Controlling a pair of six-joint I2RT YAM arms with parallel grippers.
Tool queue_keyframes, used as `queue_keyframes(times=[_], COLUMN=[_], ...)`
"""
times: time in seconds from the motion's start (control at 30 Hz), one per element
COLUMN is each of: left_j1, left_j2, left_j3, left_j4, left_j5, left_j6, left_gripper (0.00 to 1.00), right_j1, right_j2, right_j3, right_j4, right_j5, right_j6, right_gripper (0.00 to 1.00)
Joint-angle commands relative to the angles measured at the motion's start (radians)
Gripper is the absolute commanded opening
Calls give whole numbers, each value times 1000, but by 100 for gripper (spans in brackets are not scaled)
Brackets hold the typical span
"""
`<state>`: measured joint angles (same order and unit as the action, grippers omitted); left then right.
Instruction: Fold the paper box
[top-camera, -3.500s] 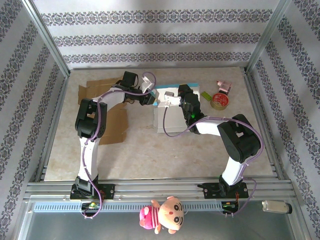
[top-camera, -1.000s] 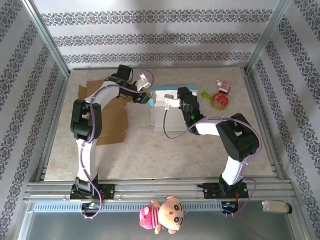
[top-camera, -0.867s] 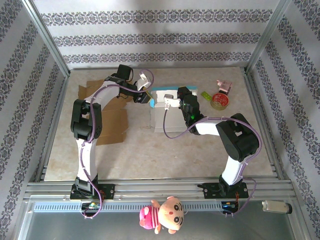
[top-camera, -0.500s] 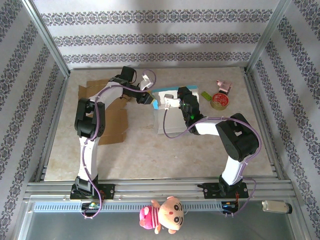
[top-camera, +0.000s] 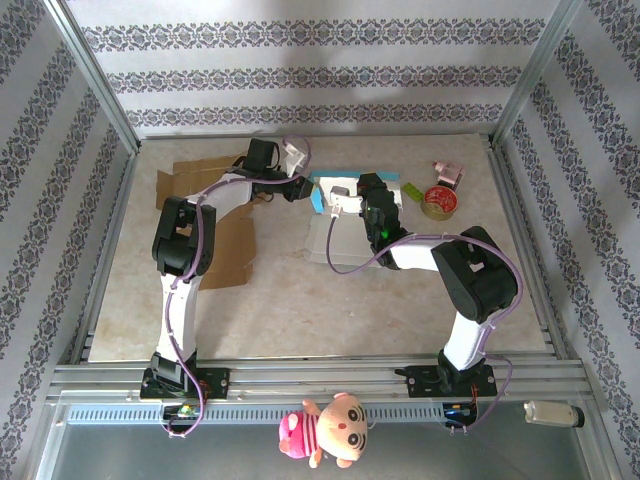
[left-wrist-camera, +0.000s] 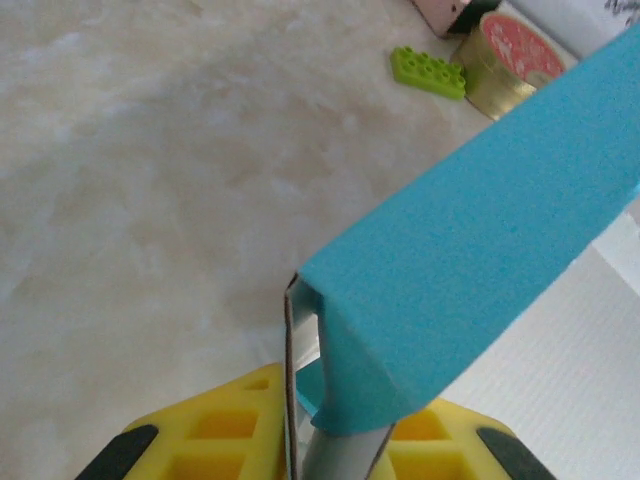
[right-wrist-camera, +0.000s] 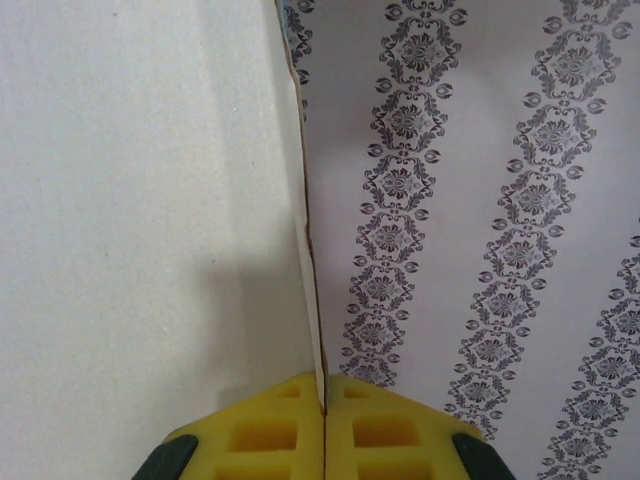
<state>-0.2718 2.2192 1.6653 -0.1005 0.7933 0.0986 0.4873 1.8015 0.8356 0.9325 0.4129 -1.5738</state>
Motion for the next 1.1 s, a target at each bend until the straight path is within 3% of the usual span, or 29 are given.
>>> queue_keyframes(times=[0.0,0.1,0.2,0.53,0.67,0.77,0.87,0.93,1.0,1.07], left_j1=[-32,-51,-64,-69,-73,-74,-76,-76,-77,-76], left_j2=[11,20,24,43,39,25,8,-4,-15,-25], left_j3=[-34,-23,-15,68,83,79,69,68,68,67], left_j4=[209,206,182,-52,-92,-94,-92,-111,-128,-141], left_j5=[46,54,46,-178,-219,-197,-174,-190,-211,-227], left_j6=[-161,-169,-143,-37,-25,-14,14,38,60,67], left_gripper=[18,25,25,7,3,2,2,2,2,1], right_j1=[36,43,45,52,63,71,94,124,153,169], right_j2=[11,18,18,11,11,3,-24,-70,-140,-248], right_j3=[3,3,0,-23,-24,-23,-21,-28,-19,3], right_j4=[41,48,49,58,65,54,18,-23,-132,-402], right_j5=[-29,-22,-18,2,21,45,101,157,230,250], right_j6=[44,47,49,62,66,86,141,234,429,694], right_gripper=[7,7,7,8,12,31,65,82,90,91])
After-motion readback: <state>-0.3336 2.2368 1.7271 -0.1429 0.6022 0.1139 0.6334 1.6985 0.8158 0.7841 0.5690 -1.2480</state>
